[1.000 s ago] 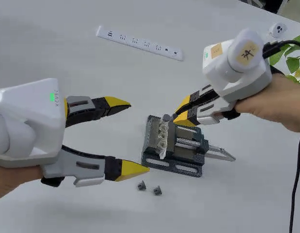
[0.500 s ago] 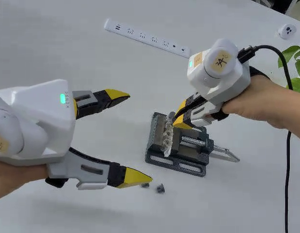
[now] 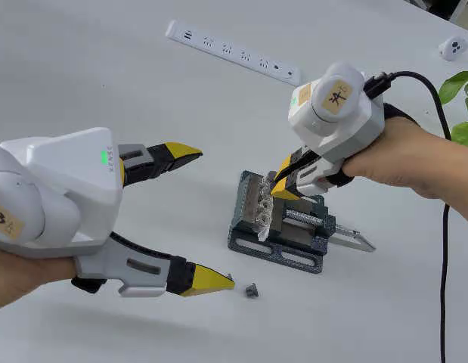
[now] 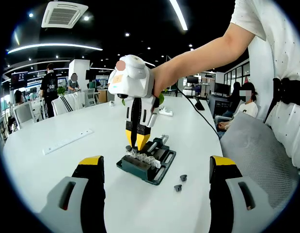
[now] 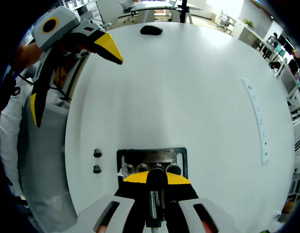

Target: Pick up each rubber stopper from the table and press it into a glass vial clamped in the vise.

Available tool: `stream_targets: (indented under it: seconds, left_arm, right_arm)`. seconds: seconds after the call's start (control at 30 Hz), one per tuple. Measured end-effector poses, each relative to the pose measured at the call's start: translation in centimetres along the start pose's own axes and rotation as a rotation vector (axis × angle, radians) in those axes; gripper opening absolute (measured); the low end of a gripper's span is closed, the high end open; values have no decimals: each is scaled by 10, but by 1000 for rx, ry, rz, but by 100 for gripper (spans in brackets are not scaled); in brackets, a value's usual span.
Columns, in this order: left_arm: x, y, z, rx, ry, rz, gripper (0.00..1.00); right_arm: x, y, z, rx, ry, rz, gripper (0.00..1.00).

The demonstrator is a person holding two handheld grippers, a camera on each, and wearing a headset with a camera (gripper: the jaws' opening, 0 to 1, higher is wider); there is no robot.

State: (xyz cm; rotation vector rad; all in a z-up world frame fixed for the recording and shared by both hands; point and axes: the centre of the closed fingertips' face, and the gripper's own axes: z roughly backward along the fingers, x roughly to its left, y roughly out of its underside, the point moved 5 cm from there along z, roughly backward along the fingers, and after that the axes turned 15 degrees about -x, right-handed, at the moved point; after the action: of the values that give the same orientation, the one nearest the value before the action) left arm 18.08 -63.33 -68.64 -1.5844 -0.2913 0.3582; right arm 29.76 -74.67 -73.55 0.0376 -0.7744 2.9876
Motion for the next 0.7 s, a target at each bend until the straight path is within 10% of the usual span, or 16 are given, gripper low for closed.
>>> stream_targets:
  seconds: [0.7]
  left_arm:
    - [1, 2, 2, -12, -4, 8, 89]
  right_arm:
    - [-1, -2, -4, 48, -7, 9, 5]
